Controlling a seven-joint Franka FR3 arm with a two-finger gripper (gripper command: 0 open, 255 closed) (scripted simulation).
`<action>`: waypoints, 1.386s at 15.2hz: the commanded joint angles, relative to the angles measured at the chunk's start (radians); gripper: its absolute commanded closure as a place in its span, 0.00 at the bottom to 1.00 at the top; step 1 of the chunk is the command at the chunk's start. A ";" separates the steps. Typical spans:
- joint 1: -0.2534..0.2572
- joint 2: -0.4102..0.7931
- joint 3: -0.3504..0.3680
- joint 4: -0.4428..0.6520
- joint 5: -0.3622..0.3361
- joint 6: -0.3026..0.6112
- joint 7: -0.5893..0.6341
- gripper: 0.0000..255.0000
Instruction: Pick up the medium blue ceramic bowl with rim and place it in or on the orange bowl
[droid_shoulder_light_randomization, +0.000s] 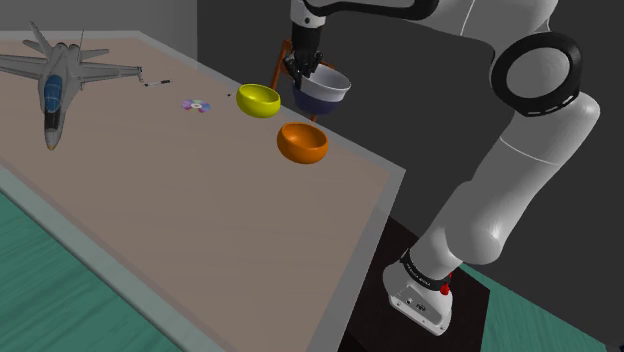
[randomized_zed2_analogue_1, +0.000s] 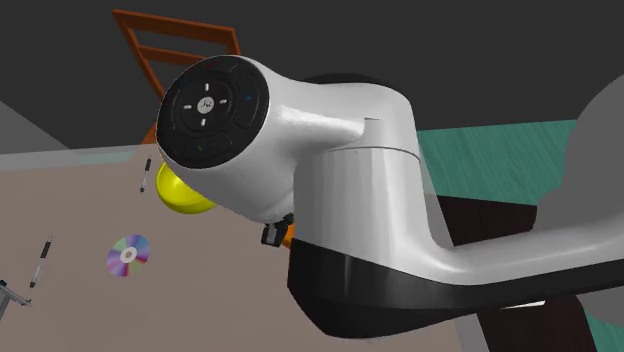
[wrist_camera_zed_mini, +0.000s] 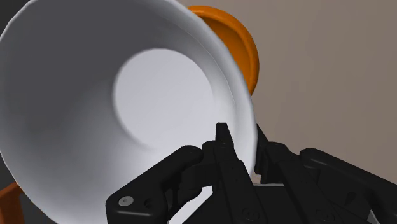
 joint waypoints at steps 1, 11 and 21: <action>0.011 -0.020 0.009 -0.029 -0.001 0.005 0.022 1.00; 0.008 -0.020 0.007 -0.162 -0.006 0.136 0.046 1.00; 0.006 -0.002 0.005 -0.257 -0.012 0.248 0.066 1.00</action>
